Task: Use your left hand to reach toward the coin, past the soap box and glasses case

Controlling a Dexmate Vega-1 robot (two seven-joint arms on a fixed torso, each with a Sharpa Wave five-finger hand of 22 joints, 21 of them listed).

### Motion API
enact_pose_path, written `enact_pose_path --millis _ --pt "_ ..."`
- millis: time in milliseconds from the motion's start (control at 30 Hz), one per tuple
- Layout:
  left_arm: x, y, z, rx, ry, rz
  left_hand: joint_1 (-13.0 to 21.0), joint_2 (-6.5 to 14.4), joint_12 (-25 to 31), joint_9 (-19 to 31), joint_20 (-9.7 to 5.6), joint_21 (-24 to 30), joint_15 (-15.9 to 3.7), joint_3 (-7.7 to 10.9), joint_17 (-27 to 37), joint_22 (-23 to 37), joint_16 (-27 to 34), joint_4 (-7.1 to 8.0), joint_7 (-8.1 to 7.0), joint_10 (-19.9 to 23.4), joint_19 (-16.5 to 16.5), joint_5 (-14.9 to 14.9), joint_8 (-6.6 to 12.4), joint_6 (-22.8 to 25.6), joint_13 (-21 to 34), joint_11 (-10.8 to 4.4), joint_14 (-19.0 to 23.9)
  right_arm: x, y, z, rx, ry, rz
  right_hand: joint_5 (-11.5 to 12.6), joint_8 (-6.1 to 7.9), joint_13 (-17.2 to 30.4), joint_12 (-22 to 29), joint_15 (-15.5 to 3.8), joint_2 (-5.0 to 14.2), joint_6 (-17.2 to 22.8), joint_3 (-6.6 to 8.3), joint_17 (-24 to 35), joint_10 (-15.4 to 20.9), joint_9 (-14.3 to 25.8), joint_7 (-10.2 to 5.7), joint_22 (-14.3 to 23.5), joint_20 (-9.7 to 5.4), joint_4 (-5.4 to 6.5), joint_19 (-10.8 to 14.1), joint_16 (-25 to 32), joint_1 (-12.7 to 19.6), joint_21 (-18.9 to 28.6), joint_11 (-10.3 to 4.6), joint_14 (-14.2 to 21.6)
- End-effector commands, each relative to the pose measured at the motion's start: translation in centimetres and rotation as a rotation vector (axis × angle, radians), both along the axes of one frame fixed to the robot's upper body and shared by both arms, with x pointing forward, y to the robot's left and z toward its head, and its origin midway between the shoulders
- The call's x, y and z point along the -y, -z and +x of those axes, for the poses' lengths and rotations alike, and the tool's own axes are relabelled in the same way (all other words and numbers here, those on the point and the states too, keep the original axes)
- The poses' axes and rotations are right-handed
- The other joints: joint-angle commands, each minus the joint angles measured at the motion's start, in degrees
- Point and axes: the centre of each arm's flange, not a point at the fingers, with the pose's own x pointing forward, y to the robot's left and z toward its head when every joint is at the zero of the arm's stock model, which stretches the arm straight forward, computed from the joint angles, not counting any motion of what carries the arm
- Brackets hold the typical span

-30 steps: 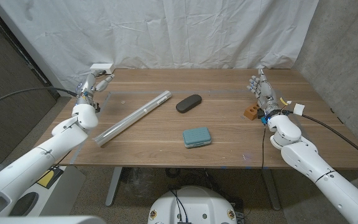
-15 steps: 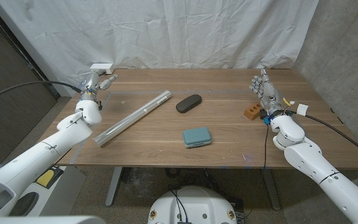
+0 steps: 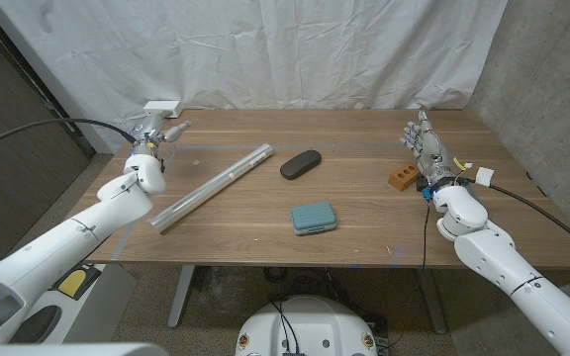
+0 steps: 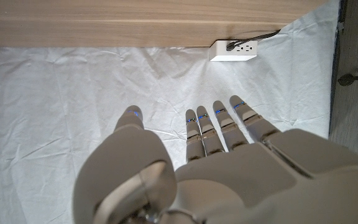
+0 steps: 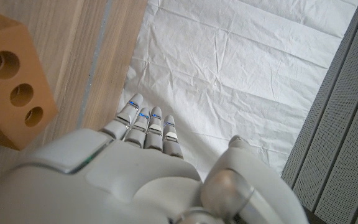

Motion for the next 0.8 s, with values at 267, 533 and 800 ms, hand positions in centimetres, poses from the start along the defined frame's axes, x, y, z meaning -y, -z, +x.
enact_pose_path --millis 267,533,800 --pt "0.2 -0.3 1.6 -0.110 -0.058 0.053 0.9 -0.2 -0.1 0.3 -3.25 -0.3 -3.47 -0.13 0.3 0.1 0.0 -0.46 -0.07 -0.1 -0.7 0.2 -0.34 -0.3 0.2 0.13 -0.5 -0.2 0.0 -0.8 0.002 0.005 -0.007 0.3 0.12 0.3 0.4 0.14 0.52 0.7 -0.30 0.3 0.6 0.2 -0.03 0.2 -0.09 -0.03 0.9 0.2 0.1 -0.3 0.16 0.6" --pt "0.4 -0.9 2.4 -0.169 -0.055 0.075 1.0 -0.2 0.0 0.3 -5.09 -0.2 -3.39 -0.30 0.3 0.1 0.2 -0.51 0.34 0.5 -0.4 0.2 -0.34 0.1 0.2 0.34 0.0 0.1 0.5 -1.3 -0.006 0.016 0.002 0.3 0.10 0.3 0.3 0.17 0.53 0.8 -0.36 0.3 0.6 0.2 -0.06 0.2 -0.06 -0.05 1.0 0.2 0.1 -0.4 0.11 0.6" --pt "0.3 -1.0 3.2 -0.213 -0.056 0.081 1.1 -0.3 0.1 0.3 -5.21 -0.2 -3.25 -0.40 0.2 0.1 0.2 -0.54 0.51 0.7 -0.3 0.2 -0.20 0.6 0.2 0.32 0.2 -0.1 0.9 -1.4 -0.012 0.018 0.010 0.3 0.10 0.3 0.4 0.25 0.60 0.9 -0.39 0.3 0.8 0.2 0.01 0.2 -0.01 -0.06 1.0 0.1 0.1 -0.6 0.23 0.7"
